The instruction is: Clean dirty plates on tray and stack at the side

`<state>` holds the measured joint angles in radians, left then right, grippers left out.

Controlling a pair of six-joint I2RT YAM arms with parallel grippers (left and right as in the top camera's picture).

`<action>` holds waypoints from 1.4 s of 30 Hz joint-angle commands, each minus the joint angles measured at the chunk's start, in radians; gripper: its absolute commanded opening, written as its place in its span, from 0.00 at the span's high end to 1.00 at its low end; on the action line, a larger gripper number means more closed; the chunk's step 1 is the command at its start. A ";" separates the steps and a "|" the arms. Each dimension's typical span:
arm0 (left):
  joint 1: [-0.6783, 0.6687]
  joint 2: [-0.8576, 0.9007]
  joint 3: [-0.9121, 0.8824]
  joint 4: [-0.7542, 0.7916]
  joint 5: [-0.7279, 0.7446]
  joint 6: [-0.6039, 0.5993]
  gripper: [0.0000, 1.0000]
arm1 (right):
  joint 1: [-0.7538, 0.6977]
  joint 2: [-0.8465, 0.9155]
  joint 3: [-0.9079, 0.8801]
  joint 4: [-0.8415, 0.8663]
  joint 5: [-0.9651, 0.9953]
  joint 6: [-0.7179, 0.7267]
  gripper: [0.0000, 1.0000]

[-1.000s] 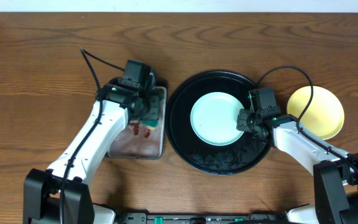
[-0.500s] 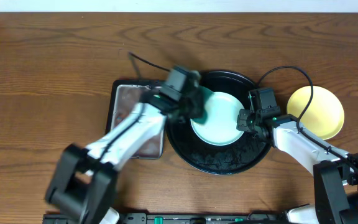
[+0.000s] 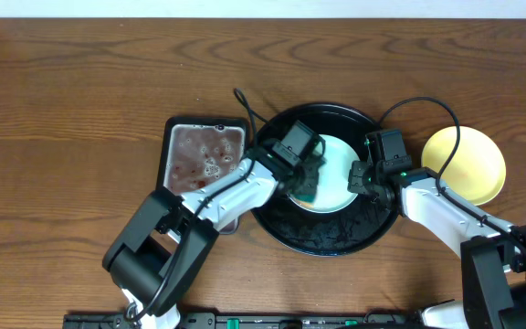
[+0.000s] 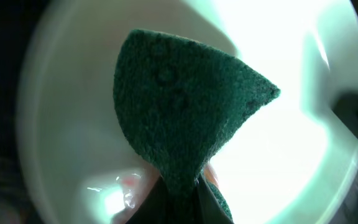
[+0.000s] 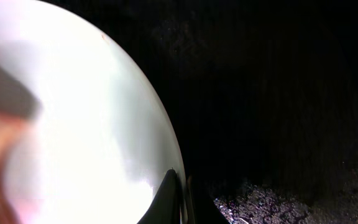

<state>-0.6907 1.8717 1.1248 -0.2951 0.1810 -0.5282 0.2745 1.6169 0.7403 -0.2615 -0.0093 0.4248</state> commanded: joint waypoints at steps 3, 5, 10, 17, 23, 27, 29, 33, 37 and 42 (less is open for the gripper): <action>0.080 -0.026 0.022 0.048 -0.122 0.008 0.93 | 0.000 0.027 -0.024 -0.029 0.087 -0.014 0.99; 0.094 -0.028 0.022 0.069 -0.122 0.006 0.93 | 0.000 0.027 -0.024 -0.032 0.087 -0.014 0.99; 0.100 -0.041 0.022 0.132 -0.111 0.005 0.93 | 0.000 0.027 -0.024 -0.042 0.087 -0.014 0.99; 0.122 -0.199 0.022 0.139 -0.105 -0.001 0.93 | 0.000 0.027 -0.024 -0.046 0.087 -0.014 0.99; 0.240 -0.309 0.022 -0.134 -0.122 0.000 0.93 | 0.001 0.027 -0.024 -0.038 0.080 -0.049 0.99; 0.359 -0.317 0.022 -0.293 -0.118 0.044 0.92 | 0.002 -0.004 -0.014 -0.024 0.072 -0.124 0.99; 0.416 -0.316 0.014 -0.354 -0.118 0.099 0.92 | 0.002 -0.048 -0.002 -0.029 0.072 -0.151 0.99; 0.504 -0.315 -0.019 -0.408 -0.118 0.179 0.93 | 0.002 -0.167 0.012 -0.027 0.072 -0.209 0.99; 0.558 -0.312 -0.060 -0.391 -0.111 0.247 0.92 | 0.005 -0.280 0.013 -0.030 0.105 -0.293 0.99; 0.565 -0.294 -0.084 -0.348 -0.089 0.286 0.93 | 0.037 -0.367 0.013 -0.026 0.288 -0.362 0.99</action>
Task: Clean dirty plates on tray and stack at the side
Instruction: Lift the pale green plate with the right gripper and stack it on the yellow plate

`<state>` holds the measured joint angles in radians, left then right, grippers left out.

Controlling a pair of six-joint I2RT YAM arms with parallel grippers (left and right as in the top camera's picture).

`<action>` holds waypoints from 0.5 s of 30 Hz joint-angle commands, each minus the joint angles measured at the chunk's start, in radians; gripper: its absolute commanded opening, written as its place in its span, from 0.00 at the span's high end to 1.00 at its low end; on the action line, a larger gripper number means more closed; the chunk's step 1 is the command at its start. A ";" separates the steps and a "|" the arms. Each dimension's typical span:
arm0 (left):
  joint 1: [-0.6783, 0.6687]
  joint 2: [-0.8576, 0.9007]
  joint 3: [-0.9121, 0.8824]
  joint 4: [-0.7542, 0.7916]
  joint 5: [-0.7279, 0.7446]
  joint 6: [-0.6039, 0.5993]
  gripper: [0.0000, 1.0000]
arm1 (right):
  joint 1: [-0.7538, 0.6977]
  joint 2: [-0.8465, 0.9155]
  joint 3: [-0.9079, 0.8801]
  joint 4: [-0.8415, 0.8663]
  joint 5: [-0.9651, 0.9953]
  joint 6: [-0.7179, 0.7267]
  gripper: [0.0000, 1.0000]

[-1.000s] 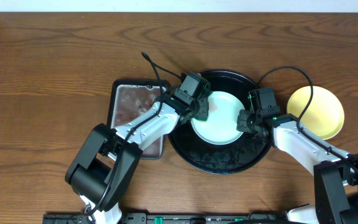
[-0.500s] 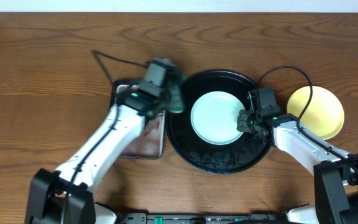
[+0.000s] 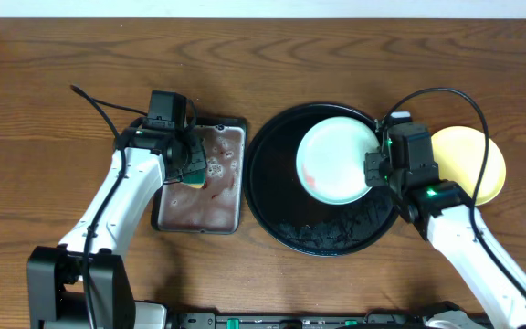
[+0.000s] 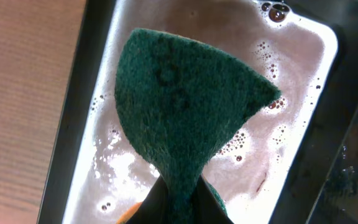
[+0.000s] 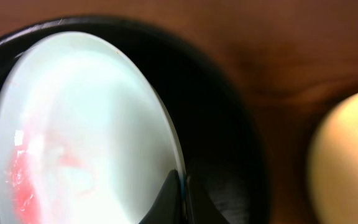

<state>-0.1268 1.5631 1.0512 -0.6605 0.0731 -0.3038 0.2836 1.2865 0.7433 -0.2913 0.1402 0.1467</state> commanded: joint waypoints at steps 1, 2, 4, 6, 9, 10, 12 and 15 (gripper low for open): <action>0.001 0.019 -0.013 0.027 0.050 0.076 0.93 | 0.040 -0.051 0.010 0.007 0.193 -0.109 0.99; 0.001 0.022 -0.014 0.035 0.077 0.092 0.93 | 0.055 -0.062 0.010 0.011 0.253 -0.128 0.99; 0.001 0.033 -0.014 0.044 0.078 0.094 0.92 | 0.087 -0.079 0.011 0.024 0.355 -0.160 0.99; 0.002 0.050 -0.014 0.049 0.073 0.093 0.93 | 0.141 -0.093 0.013 0.052 0.470 -0.228 0.99; 0.001 0.075 -0.014 0.052 0.074 0.093 0.93 | 0.212 -0.097 0.013 0.114 0.594 -0.337 0.99; 0.001 0.084 -0.014 0.052 0.074 0.093 0.92 | 0.234 -0.097 0.013 0.136 0.624 -0.378 0.99; 0.001 0.098 -0.014 0.052 0.077 0.093 0.93 | 0.285 -0.097 0.013 0.193 0.685 -0.475 0.99; -0.002 0.108 -0.014 0.052 0.077 0.093 0.92 | 0.358 -0.097 0.013 0.295 0.752 -0.600 0.99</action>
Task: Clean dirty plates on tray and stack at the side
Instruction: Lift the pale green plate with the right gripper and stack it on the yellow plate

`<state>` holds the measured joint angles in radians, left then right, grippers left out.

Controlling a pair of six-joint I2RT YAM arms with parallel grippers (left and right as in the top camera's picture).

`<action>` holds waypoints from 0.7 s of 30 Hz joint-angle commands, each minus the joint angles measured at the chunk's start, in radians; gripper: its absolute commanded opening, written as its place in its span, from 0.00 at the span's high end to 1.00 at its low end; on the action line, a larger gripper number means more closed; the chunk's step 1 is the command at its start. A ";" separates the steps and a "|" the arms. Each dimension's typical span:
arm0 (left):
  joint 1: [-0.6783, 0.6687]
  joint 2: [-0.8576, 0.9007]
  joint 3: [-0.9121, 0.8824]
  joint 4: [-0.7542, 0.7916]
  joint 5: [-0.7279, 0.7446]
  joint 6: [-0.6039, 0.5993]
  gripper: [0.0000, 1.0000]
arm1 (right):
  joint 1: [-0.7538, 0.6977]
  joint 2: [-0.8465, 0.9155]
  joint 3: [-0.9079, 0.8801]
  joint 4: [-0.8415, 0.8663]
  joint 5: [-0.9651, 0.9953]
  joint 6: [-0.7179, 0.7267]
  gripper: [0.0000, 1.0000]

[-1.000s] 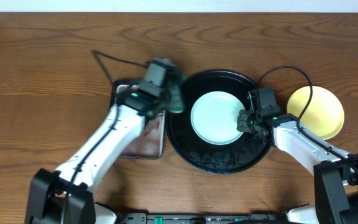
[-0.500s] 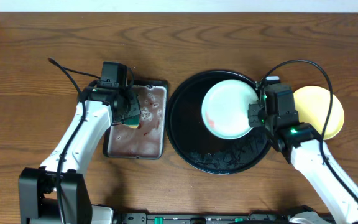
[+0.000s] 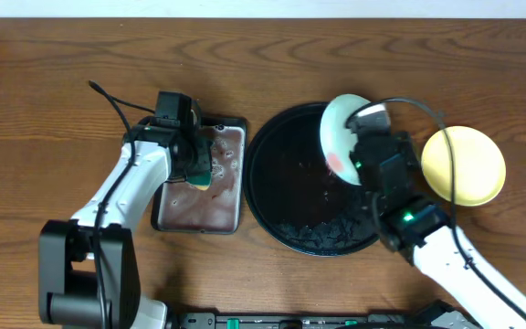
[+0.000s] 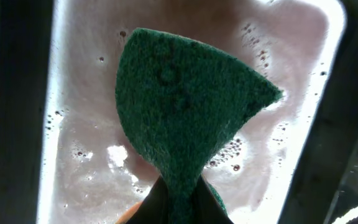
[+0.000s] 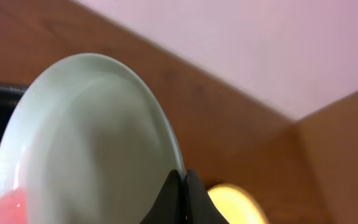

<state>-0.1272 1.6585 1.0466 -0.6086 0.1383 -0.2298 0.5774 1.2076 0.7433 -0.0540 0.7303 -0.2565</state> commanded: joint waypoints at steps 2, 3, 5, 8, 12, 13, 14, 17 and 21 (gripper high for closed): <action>-0.003 0.015 -0.009 0.000 0.011 0.019 0.92 | 0.106 -0.018 0.013 0.115 0.188 -0.275 0.99; -0.003 0.015 -0.009 0.000 0.011 0.019 0.92 | 0.124 -0.018 0.013 0.137 0.199 -0.305 0.99; -0.003 0.015 -0.009 0.000 0.011 0.019 0.92 | 0.158 -0.018 0.013 0.179 0.214 -0.378 0.99; -0.003 0.015 -0.009 0.000 0.011 0.019 0.92 | 0.194 -0.018 0.013 0.214 0.217 -0.466 0.99; -0.003 0.015 -0.009 0.000 0.011 0.019 0.92 | 0.209 -0.018 0.013 0.227 0.236 -0.482 0.99; -0.003 0.015 -0.009 0.000 0.011 0.019 0.92 | 0.209 -0.018 0.013 0.227 0.238 -0.482 0.99; -0.003 0.015 -0.009 0.000 0.011 0.019 0.92 | 0.209 -0.018 0.013 0.227 0.239 -0.482 0.99; -0.003 0.015 -0.009 0.000 0.011 0.019 0.92 | 0.209 -0.018 0.013 0.227 0.239 -0.482 0.99; -0.003 0.015 -0.009 0.000 0.025 0.019 0.92 | 0.209 -0.018 0.013 0.227 0.239 -0.481 0.99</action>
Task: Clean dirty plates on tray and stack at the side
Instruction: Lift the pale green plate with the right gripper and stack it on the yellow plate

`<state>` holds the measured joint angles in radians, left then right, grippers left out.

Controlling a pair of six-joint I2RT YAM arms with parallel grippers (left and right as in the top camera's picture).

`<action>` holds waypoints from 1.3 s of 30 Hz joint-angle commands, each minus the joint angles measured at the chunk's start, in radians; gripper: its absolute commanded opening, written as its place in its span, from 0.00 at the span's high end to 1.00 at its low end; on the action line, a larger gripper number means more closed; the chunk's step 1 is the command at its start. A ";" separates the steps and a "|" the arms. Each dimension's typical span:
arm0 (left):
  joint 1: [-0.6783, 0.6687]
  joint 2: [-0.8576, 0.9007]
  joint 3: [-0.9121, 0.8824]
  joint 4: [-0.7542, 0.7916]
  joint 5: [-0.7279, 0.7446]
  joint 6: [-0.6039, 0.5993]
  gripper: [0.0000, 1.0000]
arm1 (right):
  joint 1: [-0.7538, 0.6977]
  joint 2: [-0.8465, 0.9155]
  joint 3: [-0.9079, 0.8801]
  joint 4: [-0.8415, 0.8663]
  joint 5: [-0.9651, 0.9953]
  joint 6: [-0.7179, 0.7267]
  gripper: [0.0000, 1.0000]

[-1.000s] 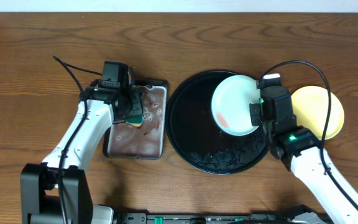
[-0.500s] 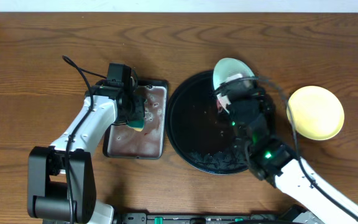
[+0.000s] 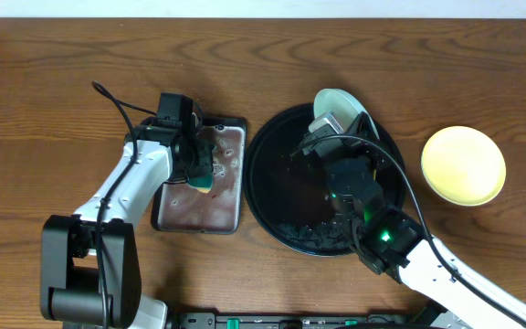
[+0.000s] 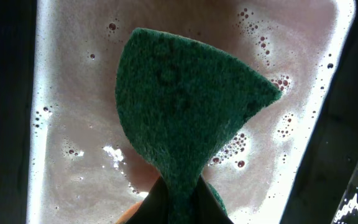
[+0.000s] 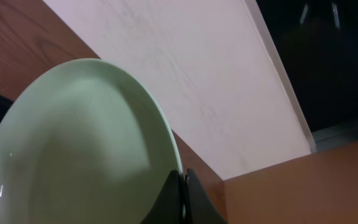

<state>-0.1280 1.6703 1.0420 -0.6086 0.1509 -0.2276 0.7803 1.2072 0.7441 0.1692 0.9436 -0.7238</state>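
My right gripper (image 5: 182, 180) is shut on the rim of a pale green plate (image 5: 86, 155), held up on edge over the back of the round black tray (image 3: 281, 196); the overhead shows only the plate's upper rim (image 3: 341, 99) behind the wrist. My left gripper (image 4: 178, 199) is shut on a green scouring sponge (image 4: 179, 109), held low over the murky pink wash water in the black rectangular tub (image 3: 236, 219). A clean yellow plate (image 3: 464, 164) lies on the table at the right.
The black tray holds dark wet residue near its front (image 3: 322, 236). Cables run from both wrists across the table's back half. Bare wooden table (image 3: 44, 91) surrounds the tub, tray and yellow plate.
My right gripper has tipped the green plate further upright and shifted it slightly left over the tray's back. The sponge sits a little lower over the tub water.
First the sponge was on the green plate in the tray while my right gripper held its rim. Then the sponge was over the tub and the plate showed a red smear. The plate has since been raised and tilted on edge.
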 commanded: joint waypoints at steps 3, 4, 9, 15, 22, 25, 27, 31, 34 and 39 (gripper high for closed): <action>-0.003 0.003 -0.005 -0.001 0.058 0.017 0.92 | 0.006 -0.018 0.012 0.004 0.026 -0.010 0.99; -0.004 0.004 -0.005 -0.003 0.059 0.017 0.92 | 0.006 -0.018 0.012 0.004 0.028 -0.008 0.99; -0.009 0.026 -0.005 -0.004 0.058 0.017 0.84 | 0.001 -0.018 0.012 0.003 0.053 0.012 0.99; -0.008 0.043 0.000 -0.015 0.059 0.017 0.33 | -0.011 -0.018 0.012 0.004 0.081 0.016 0.99; -0.008 -0.111 0.031 -0.031 0.058 0.017 0.29 | -0.160 -0.018 0.012 0.003 0.124 0.353 0.99; -0.008 -0.179 0.030 -0.046 0.058 0.017 0.26 | -0.273 -0.018 0.012 -0.056 0.125 0.583 0.99; -0.008 -0.200 0.030 -0.057 0.058 0.017 0.26 | -0.347 -0.018 0.012 -0.127 0.114 0.723 0.99; -0.008 -0.202 0.029 -0.084 0.058 0.016 0.26 | -0.523 -0.018 0.011 -0.335 -0.051 0.988 0.99; -0.008 -0.198 0.025 -0.091 0.058 0.016 0.26 | -0.681 -0.018 0.011 -0.458 -0.252 1.186 0.99; -0.008 -0.198 0.022 -0.094 0.058 0.016 0.26 | -0.927 -0.018 0.011 -0.478 -0.592 1.217 0.99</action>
<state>-0.1345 1.4673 1.0508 -0.6979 0.2043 -0.2123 -0.0483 1.2037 0.7467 -0.3035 0.6170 0.3588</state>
